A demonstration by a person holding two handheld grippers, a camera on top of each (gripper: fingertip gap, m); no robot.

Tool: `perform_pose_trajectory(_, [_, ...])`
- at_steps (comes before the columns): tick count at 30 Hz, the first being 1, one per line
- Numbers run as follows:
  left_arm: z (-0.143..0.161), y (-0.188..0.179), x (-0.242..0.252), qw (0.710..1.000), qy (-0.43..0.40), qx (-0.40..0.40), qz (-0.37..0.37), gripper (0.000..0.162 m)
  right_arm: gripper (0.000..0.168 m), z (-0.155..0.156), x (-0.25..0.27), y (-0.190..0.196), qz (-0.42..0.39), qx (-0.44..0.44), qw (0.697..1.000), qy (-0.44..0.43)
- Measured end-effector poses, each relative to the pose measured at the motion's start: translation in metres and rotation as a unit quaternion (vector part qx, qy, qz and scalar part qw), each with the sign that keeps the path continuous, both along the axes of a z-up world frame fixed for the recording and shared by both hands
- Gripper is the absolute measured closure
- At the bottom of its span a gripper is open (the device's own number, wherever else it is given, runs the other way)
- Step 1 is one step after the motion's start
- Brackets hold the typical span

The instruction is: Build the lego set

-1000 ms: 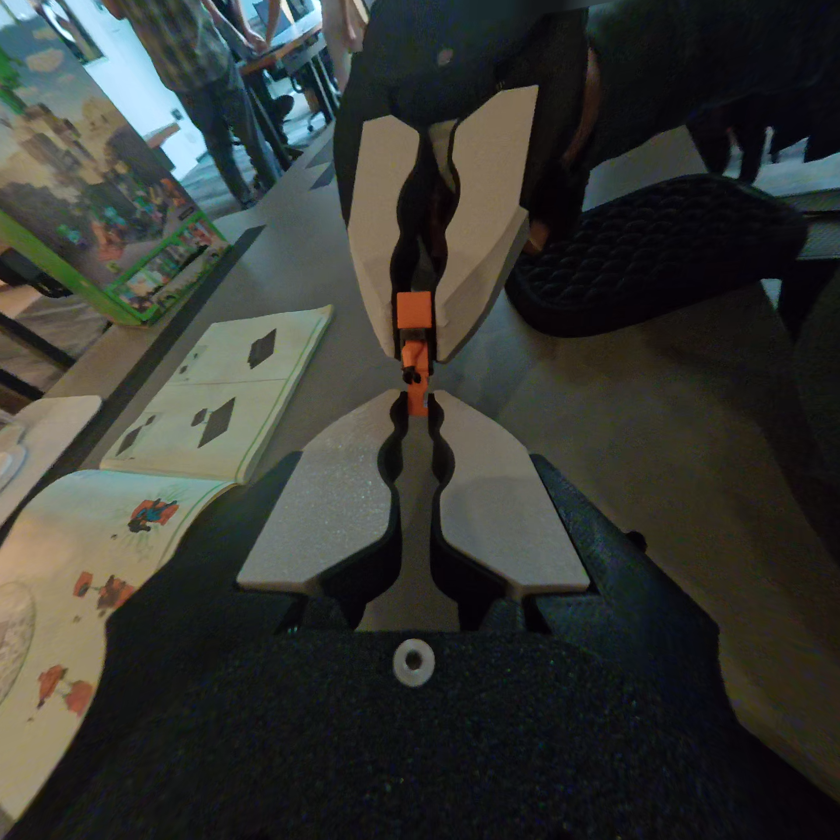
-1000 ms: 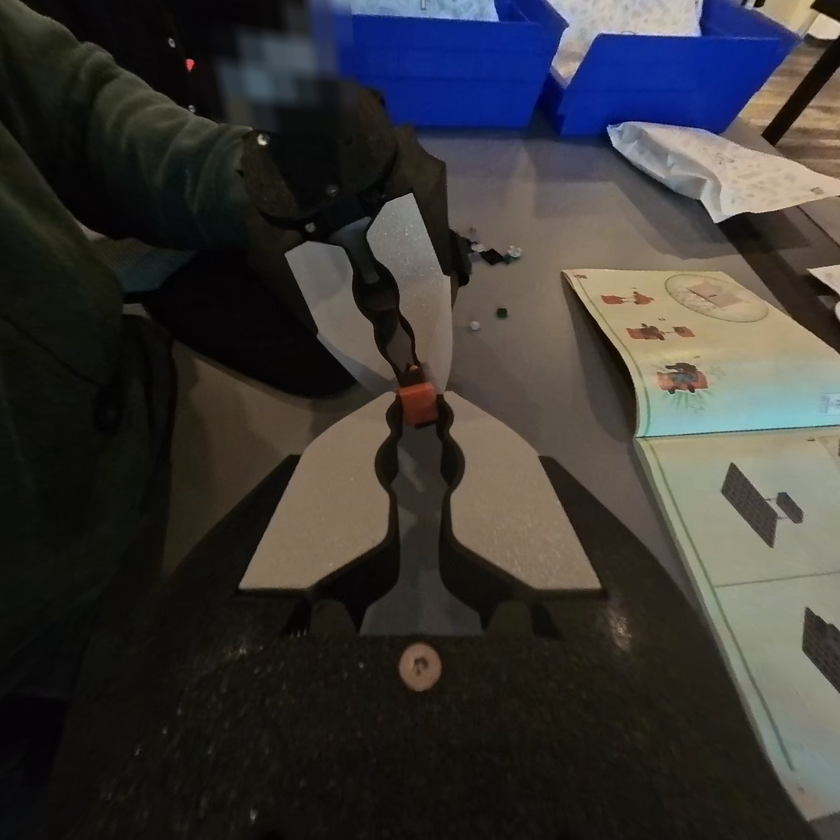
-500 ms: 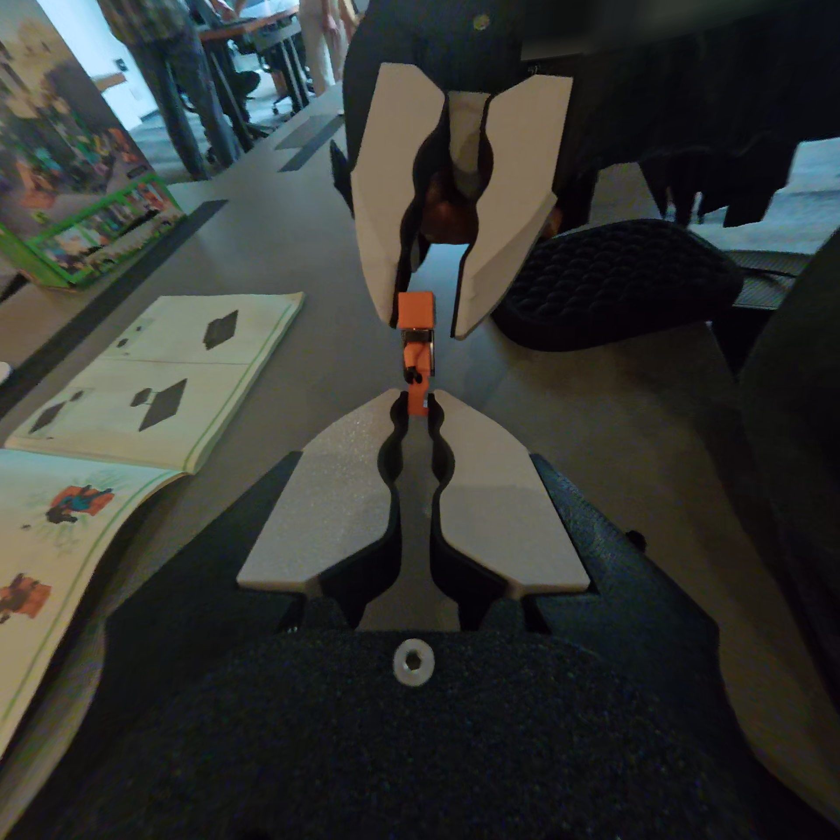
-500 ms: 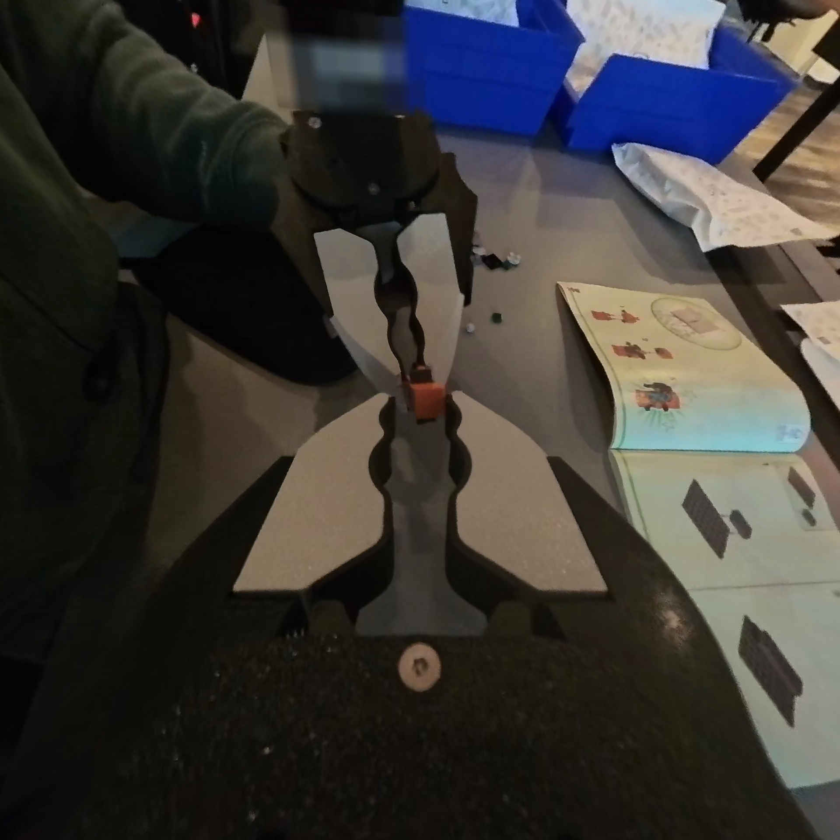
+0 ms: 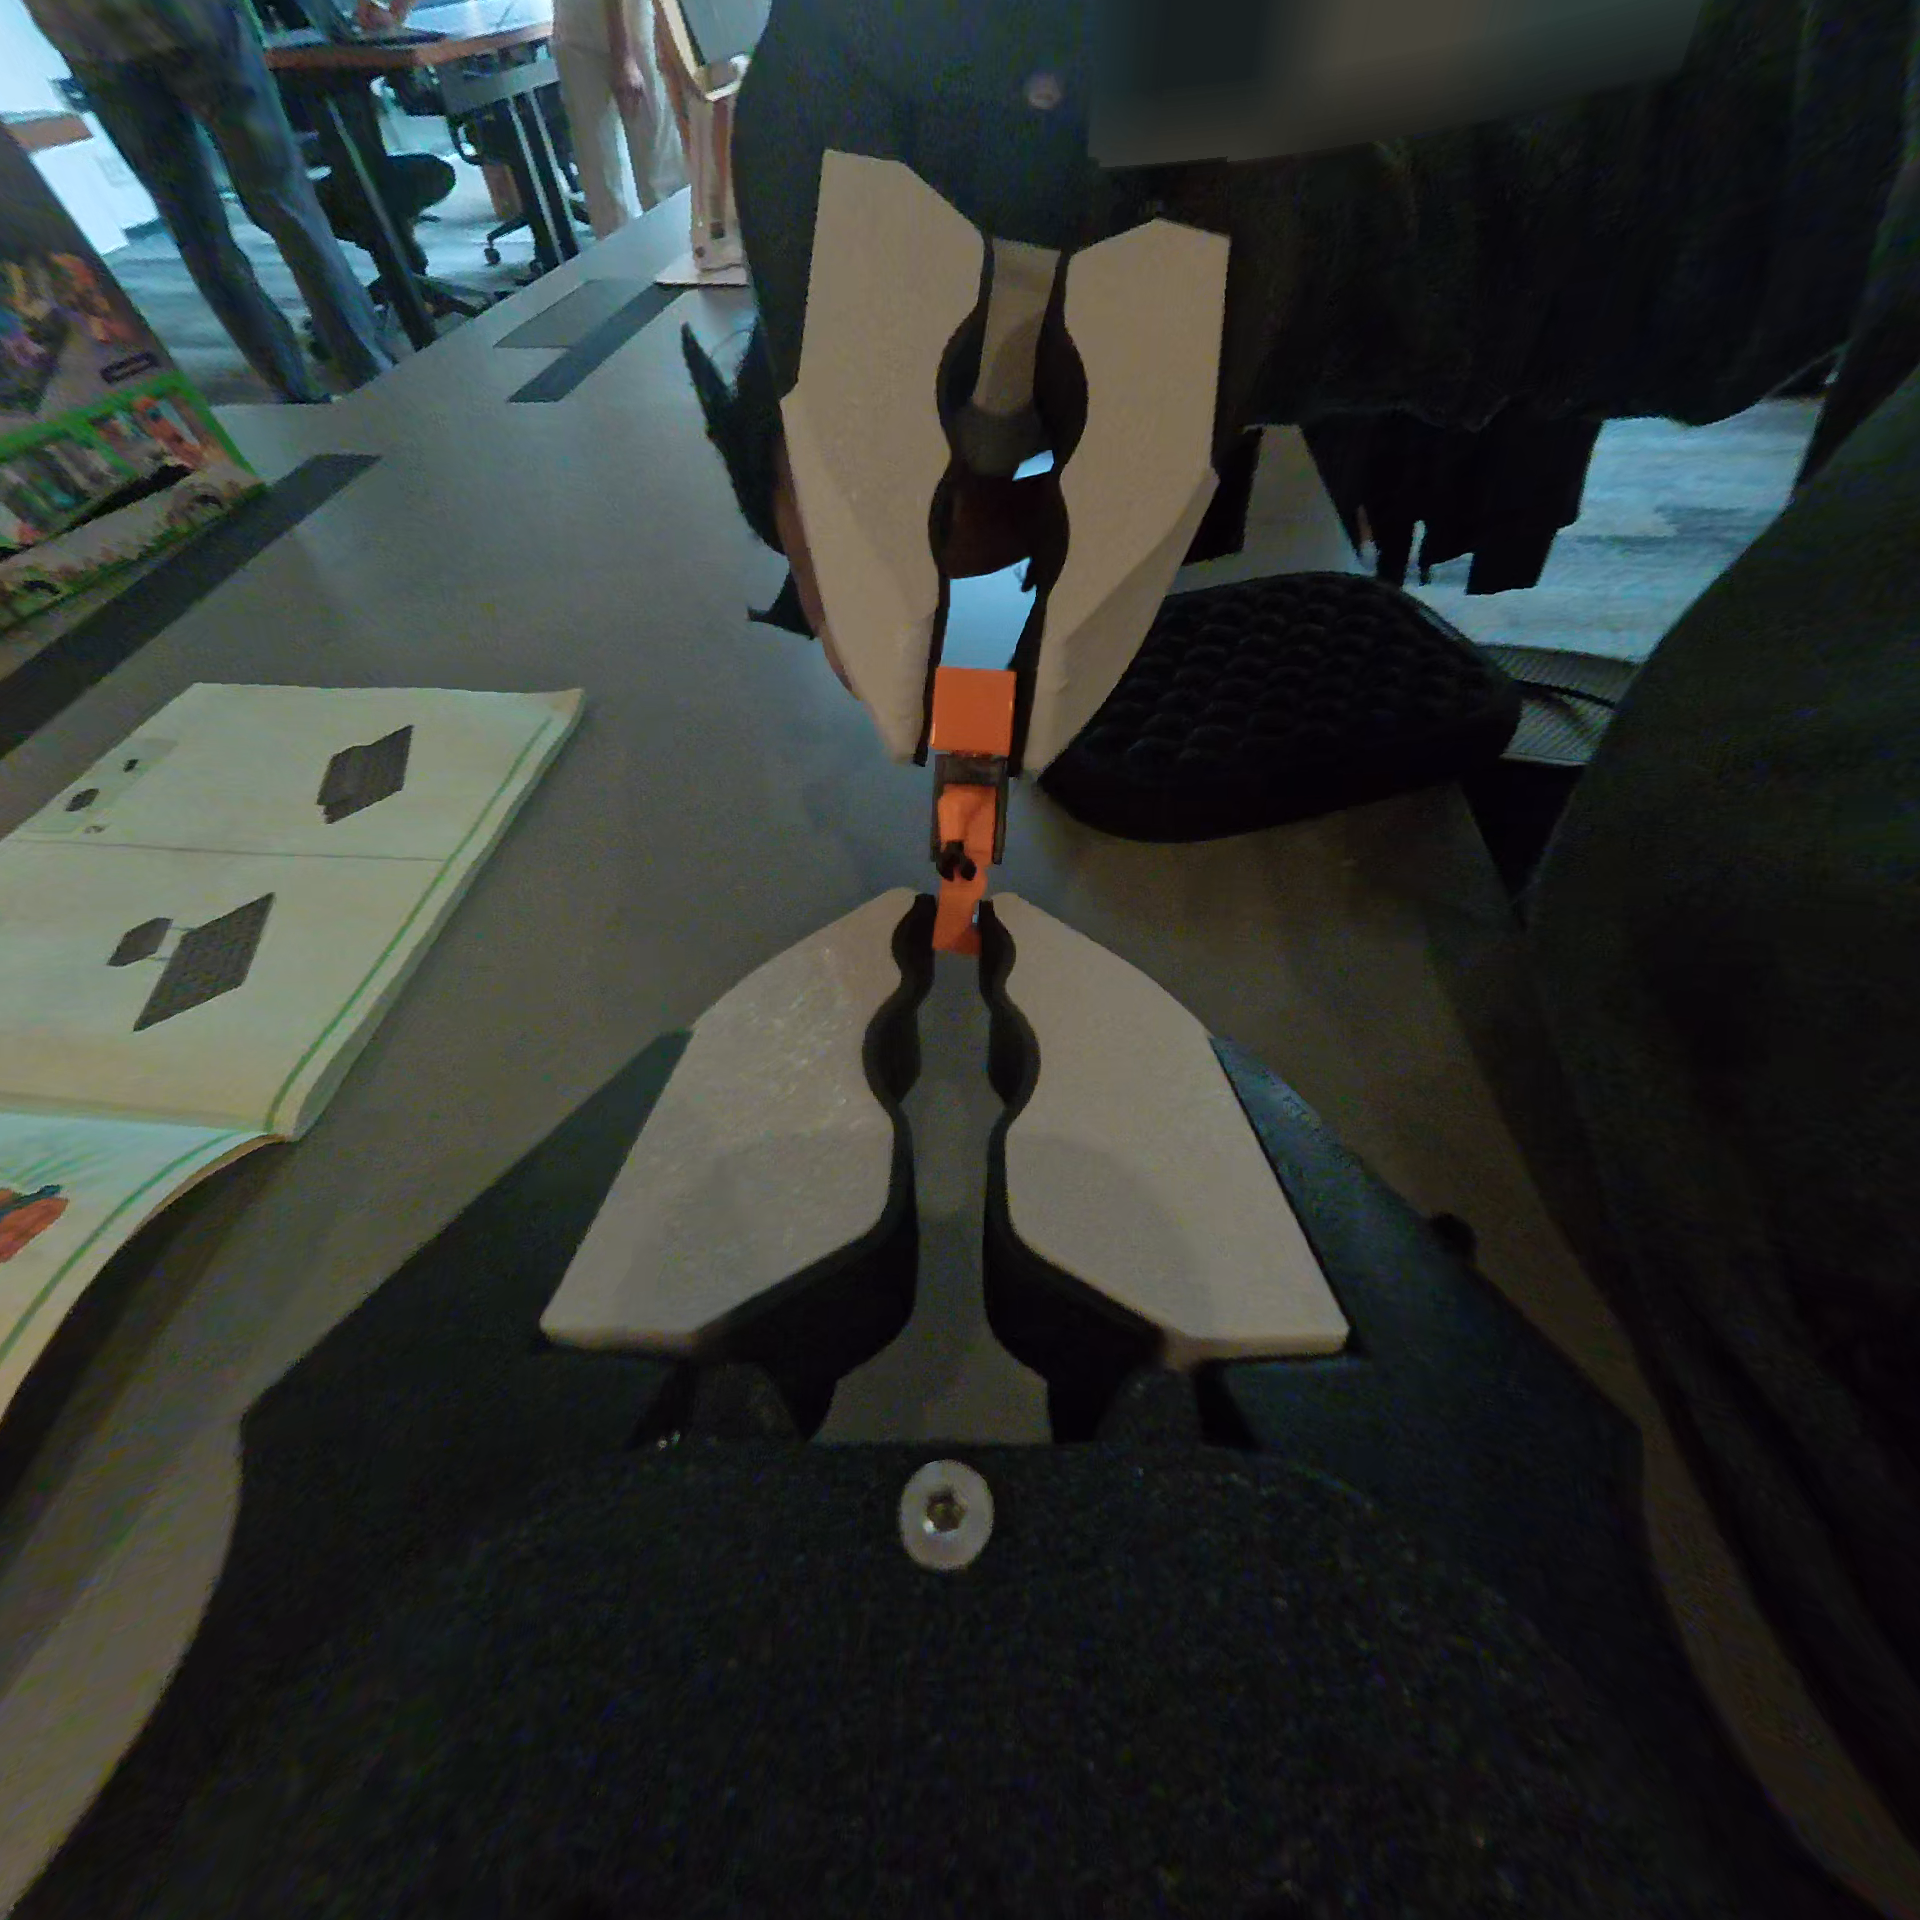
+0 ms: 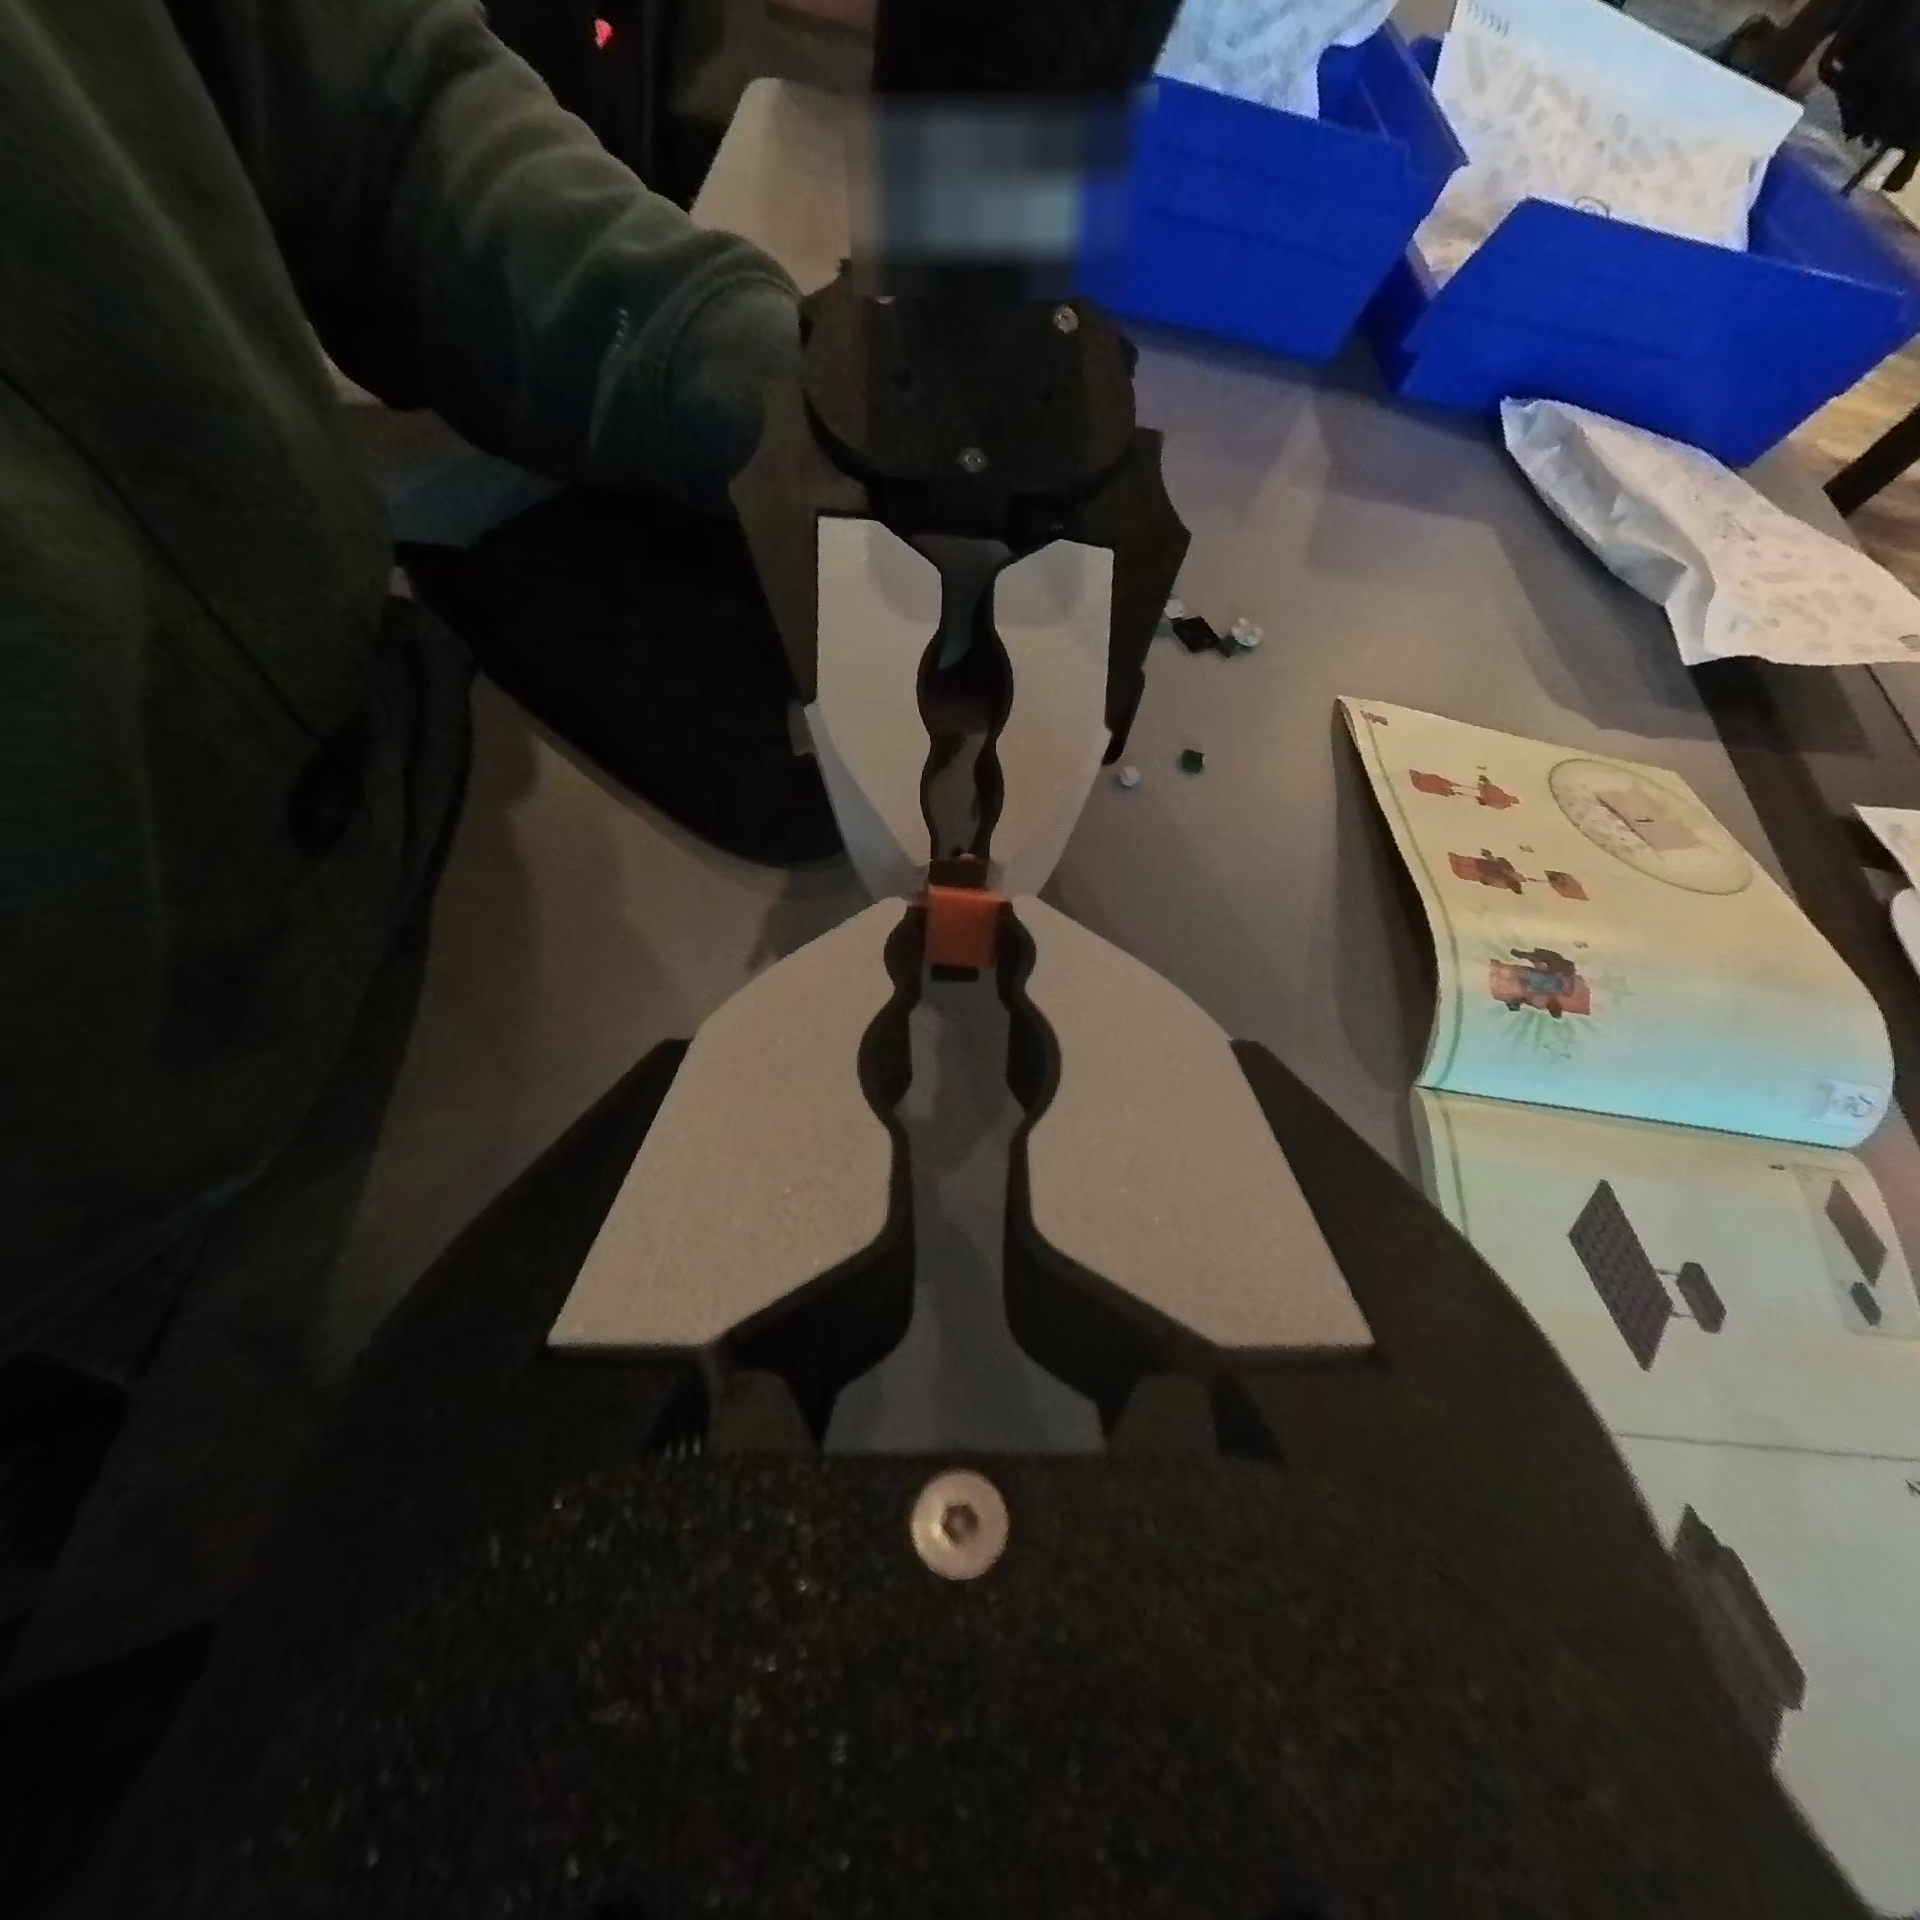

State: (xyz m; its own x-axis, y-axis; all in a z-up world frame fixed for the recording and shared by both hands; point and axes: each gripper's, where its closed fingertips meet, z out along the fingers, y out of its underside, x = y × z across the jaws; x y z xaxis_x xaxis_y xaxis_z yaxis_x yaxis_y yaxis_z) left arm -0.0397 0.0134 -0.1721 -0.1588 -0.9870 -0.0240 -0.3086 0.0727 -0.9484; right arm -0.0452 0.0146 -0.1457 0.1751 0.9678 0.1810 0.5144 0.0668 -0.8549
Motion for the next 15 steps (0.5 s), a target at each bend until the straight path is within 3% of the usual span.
perform_pose_trajectory(15, [0.0012,-0.0062,0.0043,1.000,0.001,-0.009,-0.028,0.154,0.155,0.0019,0.0044,-0.0046,0.006,-0.002,1.000,0.006])
